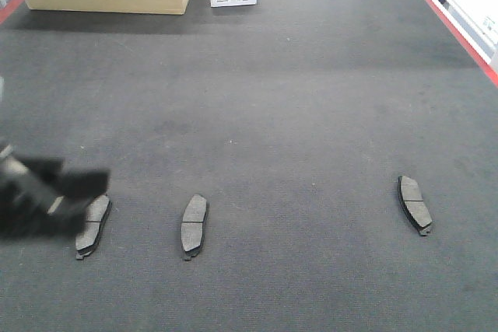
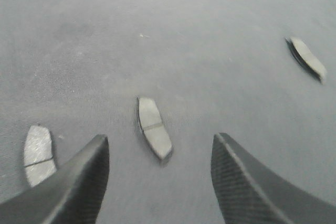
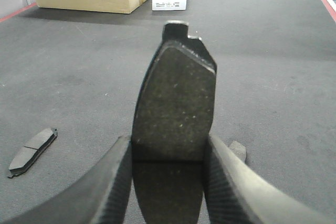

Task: Move and align brake pads A on conveyor
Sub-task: 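Open the left gripper and raise it away from the pad, then lower the right gripper and set its brake pad beside the other pad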

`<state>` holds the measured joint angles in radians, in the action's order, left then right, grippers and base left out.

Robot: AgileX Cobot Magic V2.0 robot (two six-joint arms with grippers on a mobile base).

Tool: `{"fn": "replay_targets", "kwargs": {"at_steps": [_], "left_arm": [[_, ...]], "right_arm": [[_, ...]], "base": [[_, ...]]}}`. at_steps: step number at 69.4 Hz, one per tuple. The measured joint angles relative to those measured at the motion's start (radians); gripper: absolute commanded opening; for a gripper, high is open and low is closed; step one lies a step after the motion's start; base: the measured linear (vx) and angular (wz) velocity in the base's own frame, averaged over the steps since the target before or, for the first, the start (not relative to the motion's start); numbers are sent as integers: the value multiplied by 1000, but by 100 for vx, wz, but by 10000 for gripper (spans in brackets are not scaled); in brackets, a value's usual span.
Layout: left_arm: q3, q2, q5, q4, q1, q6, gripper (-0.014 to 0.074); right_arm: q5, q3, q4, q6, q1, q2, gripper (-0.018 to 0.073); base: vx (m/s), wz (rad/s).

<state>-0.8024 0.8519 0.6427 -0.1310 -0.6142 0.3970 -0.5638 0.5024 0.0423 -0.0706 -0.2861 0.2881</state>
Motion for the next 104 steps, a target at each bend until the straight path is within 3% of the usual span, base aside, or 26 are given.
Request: {"fn": "replay_targets", "kwargs": {"at_steps": [40, 76, 104], "left_arm": [[317, -630, -54, 10, -6, -76, 404], [320, -656, -80, 10, -6, -76, 404], [320, -656, -81, 10, -6, -76, 404]], "right_arm": [[0, 0, 0, 0, 0, 0, -2], [0, 0, -27, 0, 0, 38, 6], [13, 120, -188, 24, 0, 580, 26]], "base": [[0, 0], [0, 0], [0, 0]]}}
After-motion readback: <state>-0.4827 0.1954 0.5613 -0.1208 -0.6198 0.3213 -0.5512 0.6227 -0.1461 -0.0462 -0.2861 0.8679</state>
